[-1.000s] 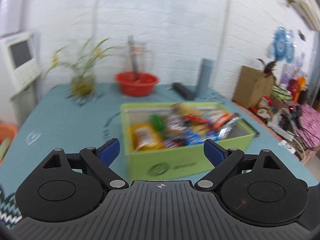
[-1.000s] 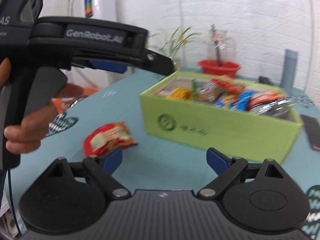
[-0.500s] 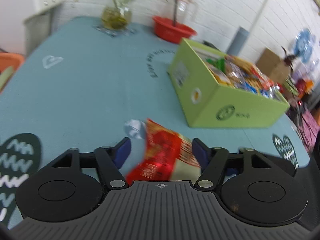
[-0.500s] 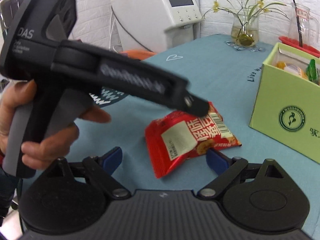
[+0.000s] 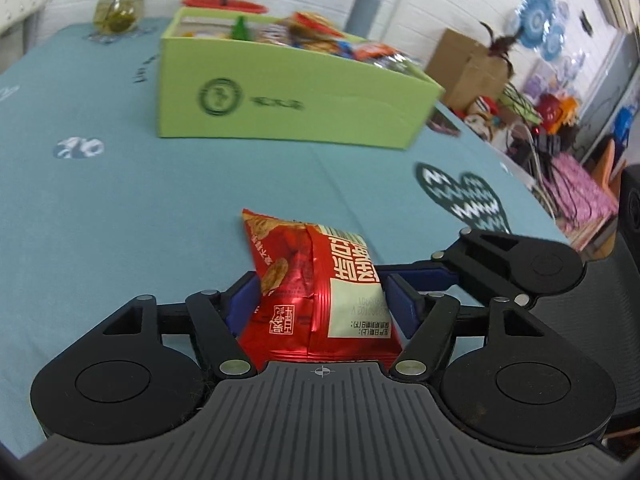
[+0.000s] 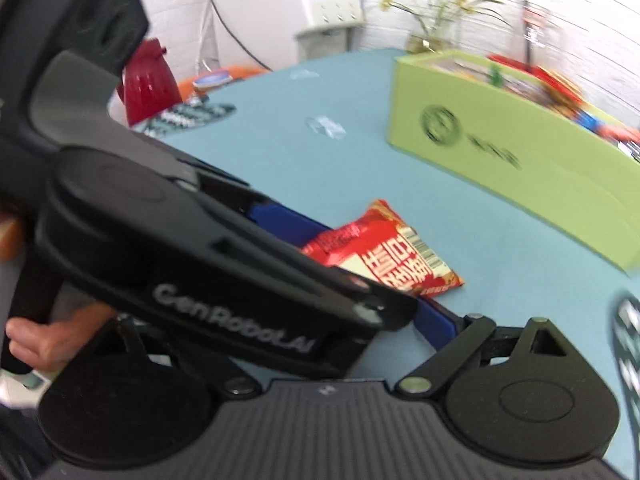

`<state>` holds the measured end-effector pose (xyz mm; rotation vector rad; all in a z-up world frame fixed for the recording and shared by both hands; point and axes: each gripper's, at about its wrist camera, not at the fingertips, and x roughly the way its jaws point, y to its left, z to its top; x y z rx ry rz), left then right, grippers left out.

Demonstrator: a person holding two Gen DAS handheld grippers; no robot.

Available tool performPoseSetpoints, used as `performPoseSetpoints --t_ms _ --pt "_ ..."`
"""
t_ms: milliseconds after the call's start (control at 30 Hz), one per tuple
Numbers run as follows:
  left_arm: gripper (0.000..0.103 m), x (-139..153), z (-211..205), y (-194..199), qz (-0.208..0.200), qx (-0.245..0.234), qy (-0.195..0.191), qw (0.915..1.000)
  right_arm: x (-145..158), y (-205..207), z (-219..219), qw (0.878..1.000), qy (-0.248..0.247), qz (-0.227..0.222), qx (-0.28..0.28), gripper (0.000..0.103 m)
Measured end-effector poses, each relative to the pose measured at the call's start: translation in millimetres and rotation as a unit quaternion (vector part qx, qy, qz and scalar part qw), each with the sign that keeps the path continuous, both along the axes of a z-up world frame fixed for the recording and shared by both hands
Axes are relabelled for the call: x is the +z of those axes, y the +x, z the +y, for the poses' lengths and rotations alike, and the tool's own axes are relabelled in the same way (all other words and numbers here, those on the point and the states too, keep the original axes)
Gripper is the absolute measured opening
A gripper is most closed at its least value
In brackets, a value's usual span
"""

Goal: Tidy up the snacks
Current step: 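Move the left gripper to the red snack bag and grasp it, then carry the red snack bag into the green box and release it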

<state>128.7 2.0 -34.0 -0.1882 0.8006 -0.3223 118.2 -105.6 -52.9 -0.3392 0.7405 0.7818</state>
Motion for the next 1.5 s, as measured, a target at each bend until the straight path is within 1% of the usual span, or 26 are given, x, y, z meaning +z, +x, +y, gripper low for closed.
performPoseSetpoints --t_ms 67,100,167,233,267,300,333,367,433,467,500,533,567,600,667,767,833,933,1100,1133,1233,1267,1367,1433,1500 --pt "0.057 1.9 -16.1 -3.6 -0.001 -0.001 0.021 0.9998 0.4 -7.4 -19.1 1.0 0.005 0.001 -0.017 0.093" --pt "0.058 2.9 -19.2 -2.7 0.002 0.002 0.024 0.9997 1.3 -13.0 -27.6 1.0 0.015 0.0 -0.027 0.093" --pt "0.06 7.4 -15.4 1.1 0.007 0.01 0.012 0.9999 2.6 -24.3 -44.7 0.997 0.047 -0.004 -0.055 0.094" --pt "0.062 13.8 -3.0 10.0 0.01 0.025 0.0 0.9997 3.4 -30.5 -51.8 0.992 0.093 -0.002 -0.087 0.094" --pt "0.064 17.1 2.0 15.0 0.01 0.022 -0.002 0.9997 1.9 -33.7 -49.9 0.988 0.117 0.001 -0.097 0.094" --pt "0.067 19.9 4.8 21.4 0.012 0.008 -0.004 0.9999 0.5 -35.2 -47.2 0.986 0.13 0.001 -0.099 0.094" --pt "0.067 22.0 7.1 26.8 0.017 -0.01 -0.006 0.9998 -1.7 -34.6 -42.6 0.986 0.136 -0.001 -0.1 0.094" --pt "0.068 22.0 8.1 31.7 0.025 -0.03 -0.009 0.9992 -3.9 -34.6 -36.7 0.986 0.132 -0.004 -0.102 0.094" --pt "0.068 19.0 7.5 39.1 0.04 -0.068 -0.013 0.9968 -8.5 -34.0 -25.0 0.988 0.113 -0.019 -0.105 0.094" --pt "0.067 15.8 5.6 41.1 0.048 -0.077 -0.009 0.9958 -11.4 -33.7 -21.2 0.989 0.106 -0.024 -0.105 0.094" --pt "0.064 11.3 2.7 42.4 0.057 -0.088 -0.002 0.9944 -11.7 -35.1 -18.1 0.989 0.099 -0.032 -0.106 0.093" --pt "0.064 7.8 0.1 39.6 0.048 -0.097 0.008 0.9941 -10.2 -36.3 -17.5 0.99 0.095 -0.037 -0.101 0.085" --pt "0.056 7.0 -1.0 35.2 0.033 -0.1 0.017 0.9943 -9.9 -36.4 -17.3 0.99 0.097 -0.035 -0.097 0.082" --pt "0.047 6.3 1.1 32.9 0.029 -0.103 0.01 0.9943 -8.6 -35.8 -18.8 0.99 0.096 -0.033 -0.098 0.08" --pt "0.038 5.3 8.0 28.1 0.021 -0.101 -0.012 0.9946 -3.9 -34.2 -23.5 0.991 0.096 -0.02 -0.091 0.073" --pt "0.036 6.2 14.1 25.0 0.015 -0.085 -0.018 0.9961 2.0 -28.5 -22.9 0.99 0.116 0.002 -0.087 0.069" --pt "0.036 6.9 17.1 24.4 0.013 -0.07 -0.019 0.9973 3.2 -19.7 -17.1 0.988 0.12 0.001 -0.093 0.068" --pt "0.034 13.5 23.8 26.4 0.006 -0.048 -0.033 0.9983 8.3 -19.8 -13.7 0.987 0.129 -0.01 -0.098 0.069" --pt "0.031 23.6 34.0 37.8 0.001 -0.024 -0.066 0.9975 18.4 -3.7 -7.8 0.986 0.13 -0.033 -0.095 0.071" --pt "0.031 25.3 35.1 39.9 0.0 -0.021 -0.071 0.9973 20.1 -1.5 -6.2 0.987 0.128 -0.037 -0.095 0.073" --pt "0.031 37.7 36.0 50.3 -0.014 -0.01 -0.073 0.9972 30.4 13.2 -1.4 0.986 0.129 -0.055 -0.094 0.075" --pt "0.029 45.3 36.8 55.3 -0.026 -0.008 -0.073 0.9969 36.1 18.0 0.3 0.985 0.131 -0.064 -0.092 0.077" --pt "0.029 78.5 40.4 74.4 -0.073 -0.001 -0.07 0.9949 61.1 39.0 6.9 0.982 0.137 -0.105 -0.077 0.08" --pt "0.029 103.2 40.1 92.3 -0.111 -0.002 -0.053 0.9924 78.2 59.9 12.4 0.979 0.139 -0.133 -0.066 0.081" --pt "0.029 122.1 39.1 116.7 -0.135 -0.002 -0.036 0.9901 93.1 87.0 16.8 0.978 0.142 -0.142 -0.06 0.081"
